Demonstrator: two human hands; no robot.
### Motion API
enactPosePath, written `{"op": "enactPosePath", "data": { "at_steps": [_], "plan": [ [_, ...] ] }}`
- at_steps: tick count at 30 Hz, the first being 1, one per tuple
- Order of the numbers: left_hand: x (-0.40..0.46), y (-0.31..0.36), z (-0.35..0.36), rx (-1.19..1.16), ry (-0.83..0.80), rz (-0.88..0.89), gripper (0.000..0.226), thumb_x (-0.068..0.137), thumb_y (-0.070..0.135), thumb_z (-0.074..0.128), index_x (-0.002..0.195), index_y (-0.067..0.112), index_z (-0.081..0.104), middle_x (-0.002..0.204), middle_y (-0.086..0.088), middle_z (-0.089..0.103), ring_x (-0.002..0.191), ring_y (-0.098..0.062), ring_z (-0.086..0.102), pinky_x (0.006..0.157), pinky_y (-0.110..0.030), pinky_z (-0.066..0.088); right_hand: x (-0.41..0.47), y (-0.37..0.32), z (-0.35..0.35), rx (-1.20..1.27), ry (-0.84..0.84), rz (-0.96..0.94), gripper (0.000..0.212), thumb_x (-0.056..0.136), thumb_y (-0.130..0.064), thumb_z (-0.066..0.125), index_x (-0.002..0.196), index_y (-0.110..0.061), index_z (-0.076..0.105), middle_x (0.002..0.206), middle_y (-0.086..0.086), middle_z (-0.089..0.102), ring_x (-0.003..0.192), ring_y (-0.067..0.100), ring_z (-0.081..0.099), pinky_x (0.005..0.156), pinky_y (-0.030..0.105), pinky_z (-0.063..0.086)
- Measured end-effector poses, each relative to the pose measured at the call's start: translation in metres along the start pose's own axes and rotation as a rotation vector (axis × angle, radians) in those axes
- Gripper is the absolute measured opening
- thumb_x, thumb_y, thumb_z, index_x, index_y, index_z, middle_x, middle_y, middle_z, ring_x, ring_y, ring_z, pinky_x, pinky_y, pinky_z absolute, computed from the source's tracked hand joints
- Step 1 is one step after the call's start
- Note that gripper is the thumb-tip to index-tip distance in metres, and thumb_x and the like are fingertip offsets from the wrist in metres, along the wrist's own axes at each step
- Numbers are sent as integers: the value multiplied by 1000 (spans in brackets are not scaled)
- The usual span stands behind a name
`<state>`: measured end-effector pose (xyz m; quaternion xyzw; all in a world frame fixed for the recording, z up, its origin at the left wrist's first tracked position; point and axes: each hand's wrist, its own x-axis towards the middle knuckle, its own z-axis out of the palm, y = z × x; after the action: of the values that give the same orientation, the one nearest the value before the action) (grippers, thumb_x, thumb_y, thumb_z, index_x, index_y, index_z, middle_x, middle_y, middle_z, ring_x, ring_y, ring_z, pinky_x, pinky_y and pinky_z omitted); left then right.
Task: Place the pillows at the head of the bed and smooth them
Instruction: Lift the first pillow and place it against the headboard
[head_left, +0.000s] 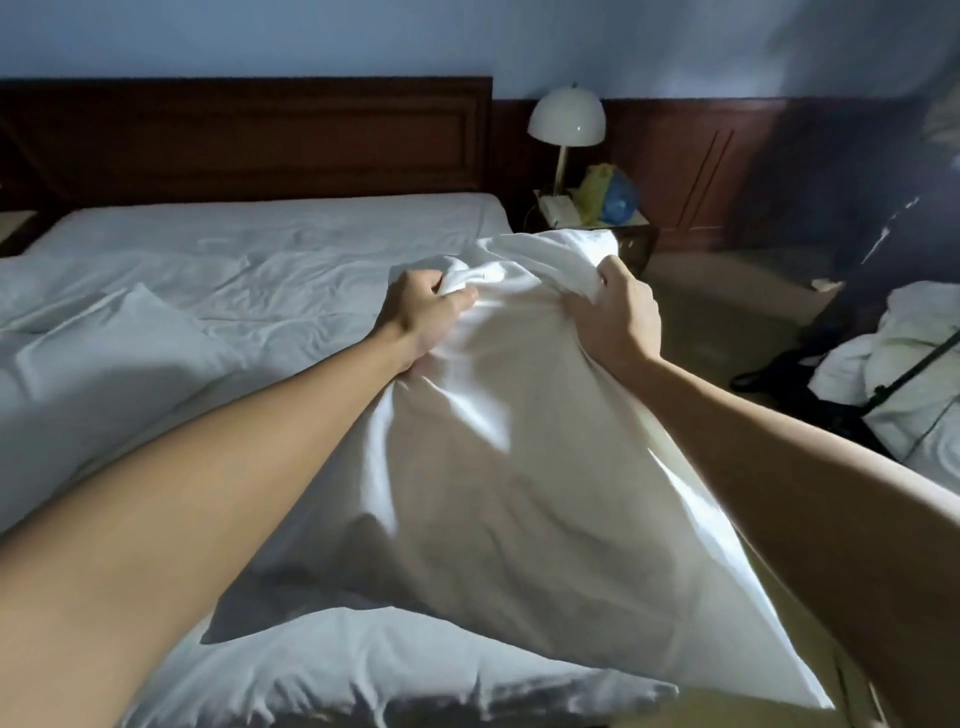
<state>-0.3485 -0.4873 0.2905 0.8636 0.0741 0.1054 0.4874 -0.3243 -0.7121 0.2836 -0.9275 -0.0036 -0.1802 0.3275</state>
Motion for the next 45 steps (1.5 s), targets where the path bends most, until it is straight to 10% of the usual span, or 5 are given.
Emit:
{"op": "enactPosePath", "data": {
  "at_steps": [10, 16, 45],
  "plan": [
    [52, 96, 180, -93, 55, -64, 54, 67, 46, 75, 78, -4, 58, 64, 0, 53, 59, -15, 48, 58, -32, 34, 108, 168, -79, 76, 20, -20, 27, 84, -33, 64, 92, -11, 48, 81, 4, 59, 76, 36, 53, 64, 38, 39],
    [77, 131, 251, -123, 139, -63, 43, 69, 38, 78, 66, 16, 41, 67, -1, 29, 64, -18, 28, 60, -36, 21, 172, 230, -98, 197, 7, -57, 32, 84, -37, 65, 85, -13, 44, 72, 2, 55, 73, 35, 53, 63, 37, 36],
    [492, 186, 389, -204, 644, -206, 45, 83, 28, 70, 61, 21, 31, 56, 10, 26, 53, -14, 27, 55, -30, 22, 711, 260, 71, 395, -386, -480, 26, 88, -30, 68, 88, -12, 49, 78, 8, 59, 78, 33, 58, 65, 35, 41]
  ]
}}
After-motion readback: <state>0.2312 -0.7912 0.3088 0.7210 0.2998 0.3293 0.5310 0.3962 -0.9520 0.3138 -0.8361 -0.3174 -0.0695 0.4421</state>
